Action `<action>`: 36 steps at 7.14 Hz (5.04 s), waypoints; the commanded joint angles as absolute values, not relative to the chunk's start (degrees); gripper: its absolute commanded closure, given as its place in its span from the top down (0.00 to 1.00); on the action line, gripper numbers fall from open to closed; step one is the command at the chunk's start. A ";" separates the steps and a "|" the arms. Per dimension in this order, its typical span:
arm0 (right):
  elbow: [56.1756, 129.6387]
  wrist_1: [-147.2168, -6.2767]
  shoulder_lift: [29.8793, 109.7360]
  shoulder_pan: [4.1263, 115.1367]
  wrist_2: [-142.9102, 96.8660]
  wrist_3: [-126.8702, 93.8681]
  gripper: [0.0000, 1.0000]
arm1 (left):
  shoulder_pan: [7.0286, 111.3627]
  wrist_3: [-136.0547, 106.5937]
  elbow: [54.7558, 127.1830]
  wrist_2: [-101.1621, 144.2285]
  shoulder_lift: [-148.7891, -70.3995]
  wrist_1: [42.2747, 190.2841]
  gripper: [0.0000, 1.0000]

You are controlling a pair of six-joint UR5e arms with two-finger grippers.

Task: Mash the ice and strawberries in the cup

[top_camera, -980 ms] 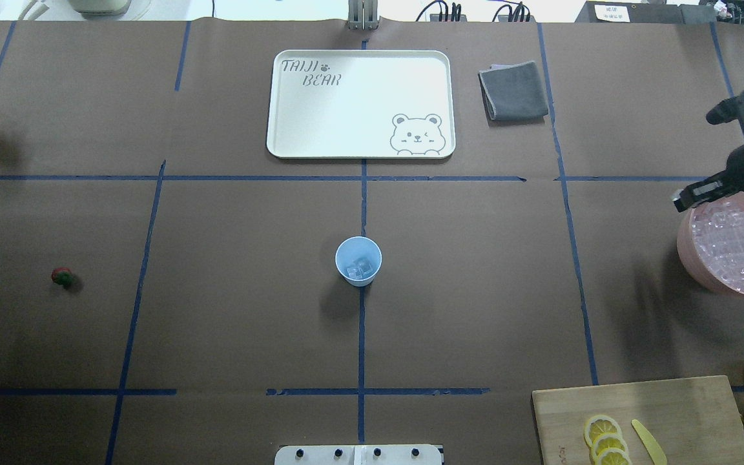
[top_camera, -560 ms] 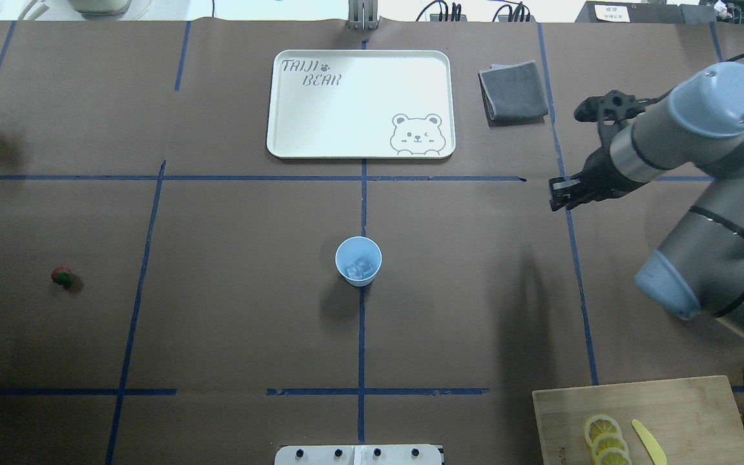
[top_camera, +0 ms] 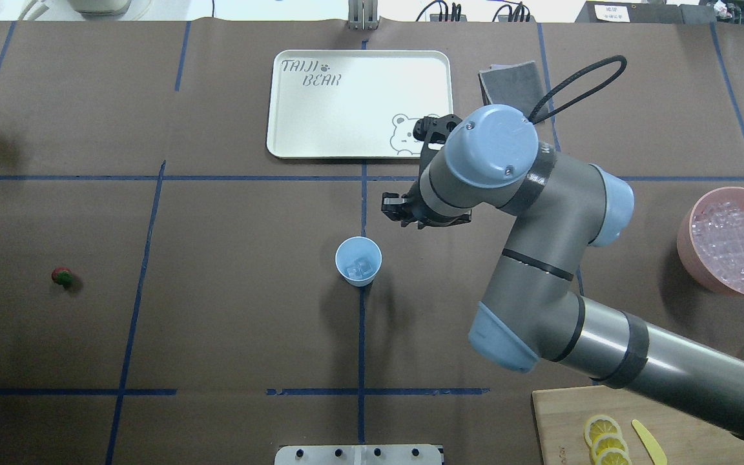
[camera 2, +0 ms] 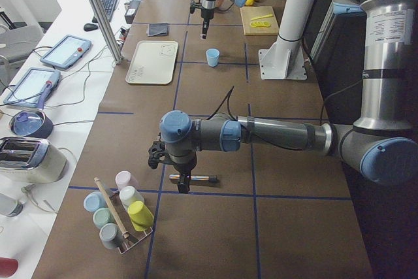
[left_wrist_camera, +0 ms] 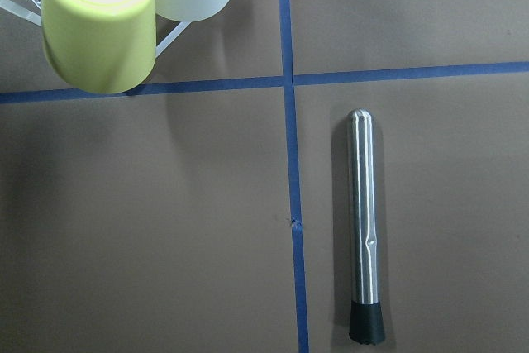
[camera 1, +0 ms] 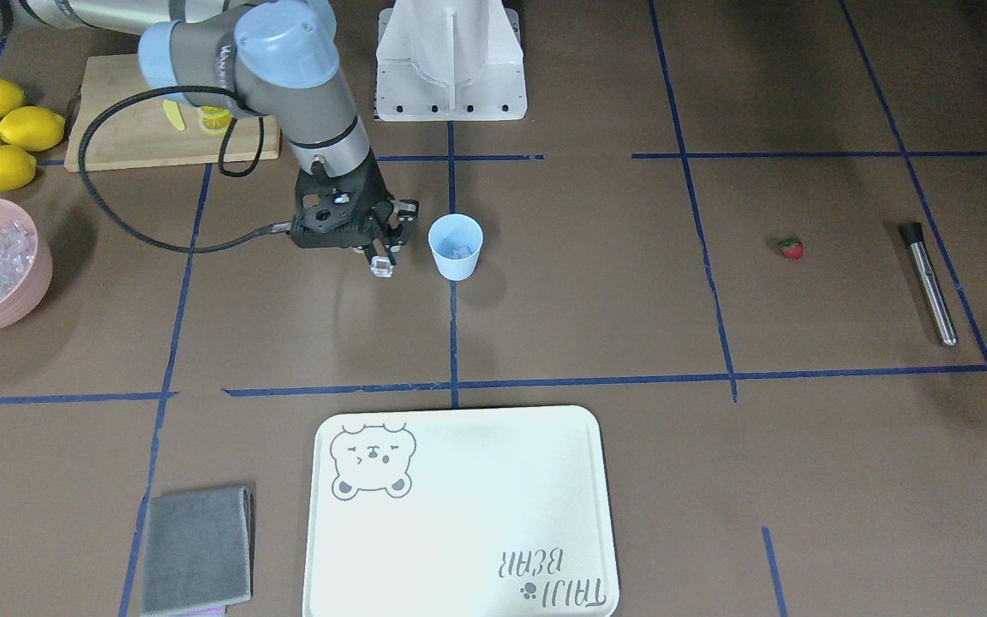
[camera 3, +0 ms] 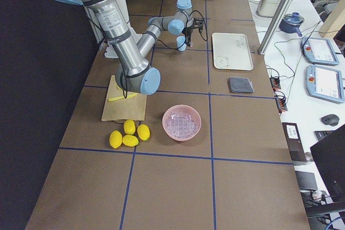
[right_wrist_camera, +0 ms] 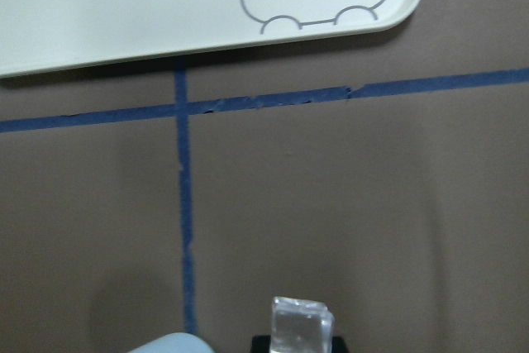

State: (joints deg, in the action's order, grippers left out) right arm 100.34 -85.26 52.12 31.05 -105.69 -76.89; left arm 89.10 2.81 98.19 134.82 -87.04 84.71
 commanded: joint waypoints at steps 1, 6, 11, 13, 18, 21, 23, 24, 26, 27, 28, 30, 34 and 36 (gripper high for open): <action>97.31 -85.43 46.25 27.09 -102.32 -81.21 0.09 | 89.03 2.81 98.09 134.82 -87.10 84.73 1.00; 97.21 -85.60 47.99 24.52 -101.78 -81.04 0.99 | 88.33 2.81 98.00 134.82 -87.27 84.73 1.00; 97.29 -91.98 47.99 32.30 -109.64 -72.66 0.99 | 88.33 3.34 98.44 134.74 -87.36 84.73 1.00; 97.38 -93.60 53.05 41.53 -116.25 -58.70 0.99 | 88.16 3.25 98.52 134.74 -87.36 84.73 1.00; 100.19 -92.99 74.75 65.96 -128.39 -14.50 0.99 | 87.89 2.90 97.38 134.65 -88.51 90.95 1.00; 101.42 -92.90 88.55 79.94 -131.75 7.67 0.99 | 87.89 2.81 97.82 134.74 -88.59 92.80 1.00; 102.39 -92.90 94.81 87.24 -134.63 13.00 0.99 | 87.89 2.81 98.17 134.74 -88.59 92.90 1.00; 102.65 -93.16 96.31 90.06 -135.26 13.18 0.99 | 87.80 2.90 98.17 134.74 -88.68 92.90 1.00; 102.57 -93.34 96.94 90.79 -134.91 12.31 0.99 | 87.37 2.64 97.39 134.82 -90.43 93.25 1.00; 102.31 -93.08 97.03 90.79 -134.74 12.22 0.99 | 87.36 2.81 97.21 134.91 -90.00 93.51 1.00; 102.39 -93.08 97.03 90.79 -134.74 12.13 0.99 | 87.36 2.90 97.64 134.91 -90.09 93.60 1.00; 102.39 -93.08 97.03 90.70 -134.82 12.04 0.99 | 82.91 0.81 98.44 134.91 -90.00 95.80 1.00; 102.39 -92.99 97.21 90.70 -134.74 12.13 0.99 | 65.00 -36.47 100.46 130.63 -85.52 117.53 1.00; 102.39 -92.99 97.21 90.70 -134.65 12.13 0.99 | 55.68 -48.90 100.46 124.75 -84.47 125.65 1.00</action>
State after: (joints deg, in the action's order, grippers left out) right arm 102.39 -92.99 97.17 90.70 -134.69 12.12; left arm 61.32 -41.14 100.43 128.57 -85.13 120.54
